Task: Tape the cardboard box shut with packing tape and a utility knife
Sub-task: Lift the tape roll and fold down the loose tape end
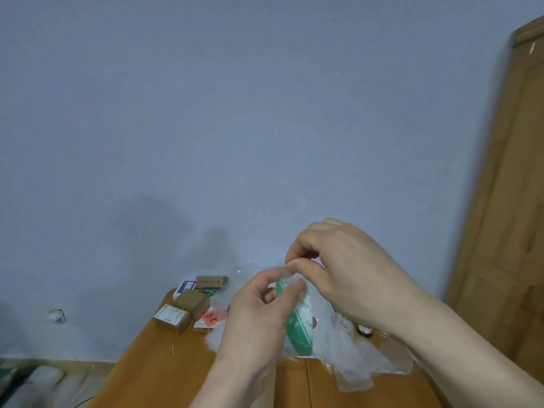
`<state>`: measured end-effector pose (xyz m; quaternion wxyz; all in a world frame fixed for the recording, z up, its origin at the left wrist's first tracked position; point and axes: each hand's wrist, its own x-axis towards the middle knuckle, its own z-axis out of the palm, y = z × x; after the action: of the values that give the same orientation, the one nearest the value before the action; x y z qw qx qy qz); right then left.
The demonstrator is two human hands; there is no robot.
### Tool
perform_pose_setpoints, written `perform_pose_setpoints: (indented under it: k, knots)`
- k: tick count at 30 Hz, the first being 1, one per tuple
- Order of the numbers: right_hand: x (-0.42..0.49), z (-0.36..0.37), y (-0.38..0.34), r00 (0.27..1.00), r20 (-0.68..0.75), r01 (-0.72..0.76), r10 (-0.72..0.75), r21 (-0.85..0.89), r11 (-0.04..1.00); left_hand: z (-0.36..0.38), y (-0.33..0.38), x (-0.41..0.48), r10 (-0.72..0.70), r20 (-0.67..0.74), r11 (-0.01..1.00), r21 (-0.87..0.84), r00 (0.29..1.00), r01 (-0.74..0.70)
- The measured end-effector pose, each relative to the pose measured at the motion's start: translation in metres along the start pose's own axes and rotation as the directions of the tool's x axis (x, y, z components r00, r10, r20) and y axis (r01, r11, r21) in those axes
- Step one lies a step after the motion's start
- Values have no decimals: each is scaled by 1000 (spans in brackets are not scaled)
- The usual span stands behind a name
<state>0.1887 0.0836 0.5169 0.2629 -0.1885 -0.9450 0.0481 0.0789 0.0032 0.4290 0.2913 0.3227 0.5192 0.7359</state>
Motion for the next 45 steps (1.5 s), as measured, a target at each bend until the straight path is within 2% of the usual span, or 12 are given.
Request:
perform_pose_setpoints:
  k: [5, 13, 22, 28, 31, 35, 40, 45]
  knots:
    - [1, 4, 0, 1000, 8, -2, 2, 10, 1000, -5, -3, 9, -12, 16, 998, 58, 1000, 11]
    - [-1, 9, -1, 999, 42, 0, 0, 3, 1000, -9, -10, 14, -28, -18, 998, 56, 999, 29]
    - [-4, 12, -5, 997, 56, 51, -49, -41, 998, -14, -22, 12, -43, -53, 992, 112, 998, 49]
    - [6, -10, 9, 995, 70, -77, 69, 134, 988, -10, -20, 1, 17, 37, 991, 132, 999, -22]
    - [13, -19, 14, 986, 132, -134, 102, 264, 955, -9, -15, -3, 43, 51, 990, 132, 998, -49]
    - [19, -24, 12, 959, 273, -166, 73, 335, 927, -8, -11, -4, 78, 53, 980, 182, 996, -86]
    - [18, -25, 8, 915, 397, -206, 69, 316, 926, -11, -11, 0, 156, 42, 950, 266, 987, -162]
    - [15, -15, 5, 911, 400, -224, 102, 270, 936, -11, -9, 3, 197, 20, 934, 301, 980, -194]
